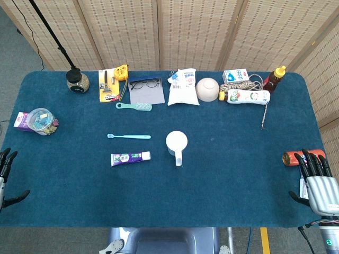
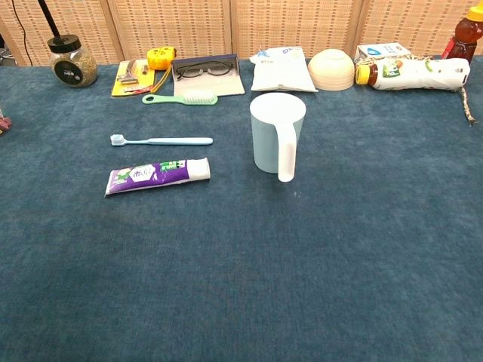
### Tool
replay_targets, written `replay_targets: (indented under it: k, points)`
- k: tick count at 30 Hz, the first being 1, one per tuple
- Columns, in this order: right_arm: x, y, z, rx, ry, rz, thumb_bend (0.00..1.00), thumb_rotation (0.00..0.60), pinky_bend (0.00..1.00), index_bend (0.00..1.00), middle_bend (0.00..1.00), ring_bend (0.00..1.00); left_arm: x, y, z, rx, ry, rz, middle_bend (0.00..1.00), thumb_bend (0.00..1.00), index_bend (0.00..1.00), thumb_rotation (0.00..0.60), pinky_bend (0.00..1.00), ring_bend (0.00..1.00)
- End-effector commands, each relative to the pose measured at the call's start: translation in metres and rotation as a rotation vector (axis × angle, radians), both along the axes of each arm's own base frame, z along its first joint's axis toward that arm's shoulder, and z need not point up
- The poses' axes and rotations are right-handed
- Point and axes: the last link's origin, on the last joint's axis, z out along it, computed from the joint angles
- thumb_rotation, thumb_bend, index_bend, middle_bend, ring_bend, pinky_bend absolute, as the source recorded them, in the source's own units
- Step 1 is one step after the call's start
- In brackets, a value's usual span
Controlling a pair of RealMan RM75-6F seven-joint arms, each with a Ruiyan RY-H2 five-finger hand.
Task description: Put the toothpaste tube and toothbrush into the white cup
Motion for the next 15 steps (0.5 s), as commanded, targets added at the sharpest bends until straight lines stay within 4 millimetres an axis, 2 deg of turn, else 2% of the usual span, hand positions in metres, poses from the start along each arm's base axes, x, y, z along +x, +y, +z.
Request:
replay_targets:
  k: [1,10,15]
  points:
    - [0.0,0.0,-0.001,0.004,0.001,0.0,0.0,0.6,0.0,0.0,0.0,0.0,0.0,0.001,0.0,-0.001,0.002,0.002,0.0,0.0,0.0,0.6,0.0,0.0]
    - [0.001,-0.002,-0.002,0.005,-0.007,0.001,0.0,0.6,0.0,0.0,0.0,0.0,-0.001,0.007,-0.007,-0.055,0.002,0.001,0.0,0.0,0.0,0.6,0.0,0.0]
    - [-0.001,-0.002,-0.002,0.003,-0.001,-0.008,0.0,0.6,0.0,0.0,0.0,0.0,0.005,0.024,-0.012,-0.09,-0.013,-0.023,0.0,0.0,0.0,0.6,0.0,0.0]
